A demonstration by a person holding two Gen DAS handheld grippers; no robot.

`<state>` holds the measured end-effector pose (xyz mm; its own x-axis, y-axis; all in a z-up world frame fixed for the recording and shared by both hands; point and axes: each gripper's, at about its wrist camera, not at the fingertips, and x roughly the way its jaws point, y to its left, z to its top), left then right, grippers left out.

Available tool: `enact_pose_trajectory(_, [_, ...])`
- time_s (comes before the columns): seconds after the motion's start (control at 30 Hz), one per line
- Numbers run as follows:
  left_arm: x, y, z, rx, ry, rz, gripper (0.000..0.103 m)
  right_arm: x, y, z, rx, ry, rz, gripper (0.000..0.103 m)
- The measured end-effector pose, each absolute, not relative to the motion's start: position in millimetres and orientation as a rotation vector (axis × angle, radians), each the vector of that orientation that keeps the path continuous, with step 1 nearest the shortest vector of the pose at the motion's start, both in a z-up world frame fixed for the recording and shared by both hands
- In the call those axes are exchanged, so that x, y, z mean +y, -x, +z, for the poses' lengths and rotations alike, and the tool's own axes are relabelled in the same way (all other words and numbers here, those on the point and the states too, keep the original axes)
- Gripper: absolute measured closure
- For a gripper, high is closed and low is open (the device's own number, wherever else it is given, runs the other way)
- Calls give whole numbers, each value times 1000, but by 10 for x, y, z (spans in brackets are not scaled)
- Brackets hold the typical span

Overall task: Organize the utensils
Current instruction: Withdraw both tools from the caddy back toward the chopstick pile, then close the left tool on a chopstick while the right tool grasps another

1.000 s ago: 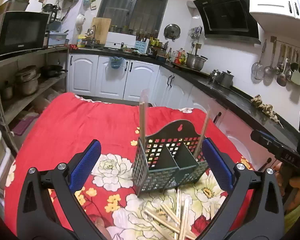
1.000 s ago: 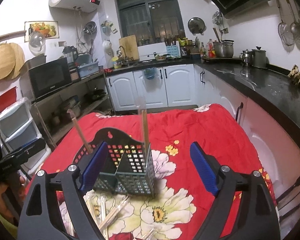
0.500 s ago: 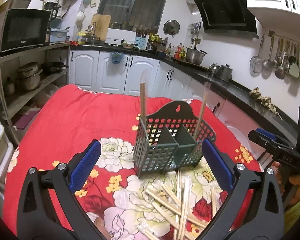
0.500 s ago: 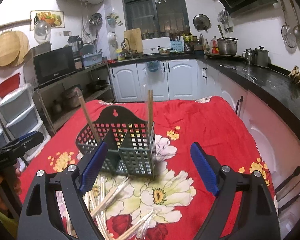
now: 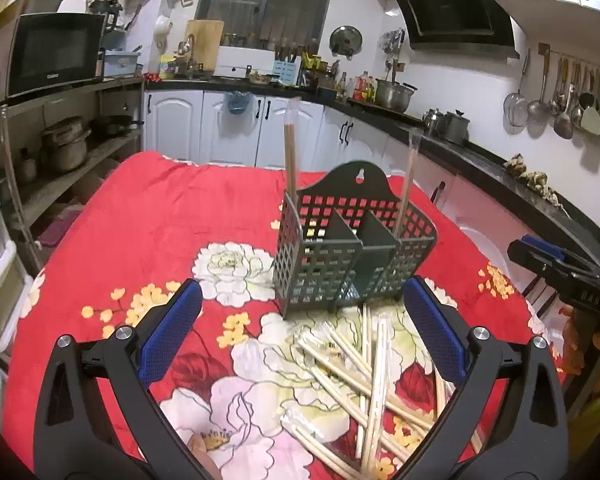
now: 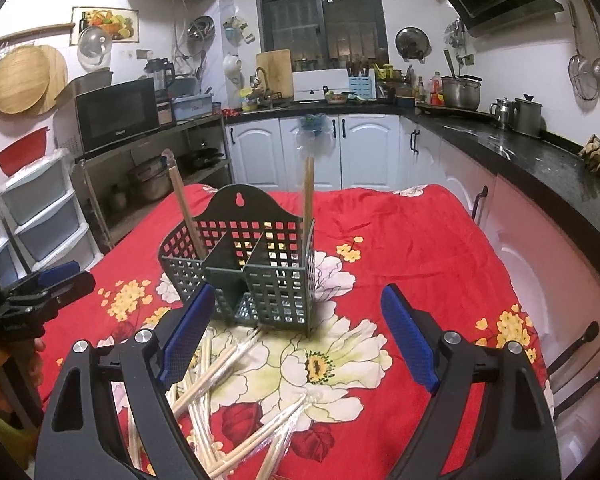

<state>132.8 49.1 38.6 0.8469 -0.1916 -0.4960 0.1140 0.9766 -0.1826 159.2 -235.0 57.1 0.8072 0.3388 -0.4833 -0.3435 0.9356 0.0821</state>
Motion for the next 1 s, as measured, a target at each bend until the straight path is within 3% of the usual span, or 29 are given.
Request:
enact_pose_trajectory(0.57, [502,-1200,-98,677,179,-175,10,-2312,-1502,194,612,36,403,21])
enact_pose_trajectory(0.8, [524,-1196,-295,735,219,-189,11,-2242,-1460,-45,676,44,426,26])
enact_pose_trajectory(1.0, [553,-1212,-433,780,260,-207,26,-2231,-1496,-202,723,28,429,32])
